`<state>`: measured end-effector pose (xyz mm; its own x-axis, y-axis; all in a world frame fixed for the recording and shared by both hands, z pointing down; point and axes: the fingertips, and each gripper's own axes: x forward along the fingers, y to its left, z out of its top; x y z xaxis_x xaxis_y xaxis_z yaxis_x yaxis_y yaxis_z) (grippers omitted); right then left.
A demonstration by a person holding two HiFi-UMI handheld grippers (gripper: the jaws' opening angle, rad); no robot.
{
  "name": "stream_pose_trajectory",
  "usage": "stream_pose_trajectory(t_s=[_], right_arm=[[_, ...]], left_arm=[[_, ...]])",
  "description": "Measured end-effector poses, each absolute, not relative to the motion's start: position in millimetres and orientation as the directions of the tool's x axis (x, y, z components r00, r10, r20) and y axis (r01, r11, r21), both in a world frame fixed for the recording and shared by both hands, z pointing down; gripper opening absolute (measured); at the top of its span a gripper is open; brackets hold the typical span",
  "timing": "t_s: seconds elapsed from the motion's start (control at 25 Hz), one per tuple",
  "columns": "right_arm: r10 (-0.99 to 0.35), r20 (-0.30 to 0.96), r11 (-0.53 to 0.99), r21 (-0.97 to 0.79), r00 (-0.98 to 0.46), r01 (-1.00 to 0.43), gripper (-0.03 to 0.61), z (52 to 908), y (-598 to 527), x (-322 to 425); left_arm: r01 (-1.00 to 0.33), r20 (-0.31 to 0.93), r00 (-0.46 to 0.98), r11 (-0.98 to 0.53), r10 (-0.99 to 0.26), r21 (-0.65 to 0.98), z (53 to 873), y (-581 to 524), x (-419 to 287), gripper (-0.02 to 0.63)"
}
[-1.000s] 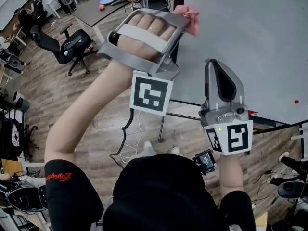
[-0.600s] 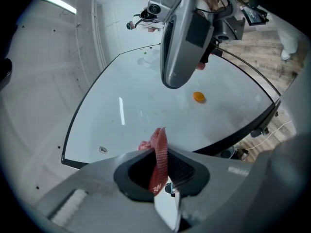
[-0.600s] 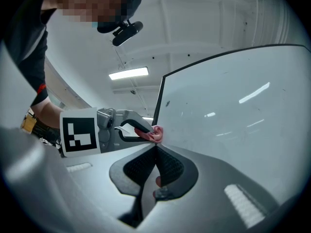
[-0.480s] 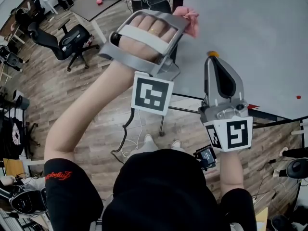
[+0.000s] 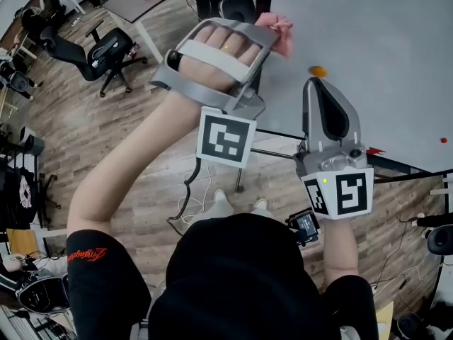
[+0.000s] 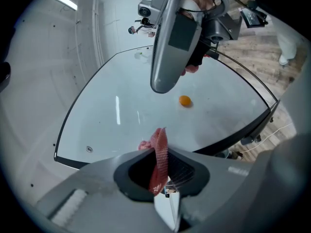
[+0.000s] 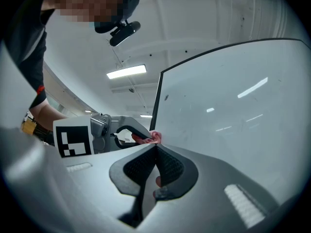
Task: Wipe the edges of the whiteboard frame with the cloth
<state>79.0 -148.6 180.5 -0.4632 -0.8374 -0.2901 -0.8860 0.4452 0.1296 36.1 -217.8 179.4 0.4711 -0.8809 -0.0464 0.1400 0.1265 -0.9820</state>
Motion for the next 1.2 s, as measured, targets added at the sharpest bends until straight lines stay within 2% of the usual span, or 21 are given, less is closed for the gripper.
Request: stream_pose_trajectory(t_s=[1.2], right_arm=[[-0.878, -0.196, 0.432, 0.072, -0.437, -0.899, 0.002, 233, -173, 91]], left_arm=[[0.139, 0.074, 0.489, -0.006, -0.869, -0.99, 262, -228, 43, 0.052]])
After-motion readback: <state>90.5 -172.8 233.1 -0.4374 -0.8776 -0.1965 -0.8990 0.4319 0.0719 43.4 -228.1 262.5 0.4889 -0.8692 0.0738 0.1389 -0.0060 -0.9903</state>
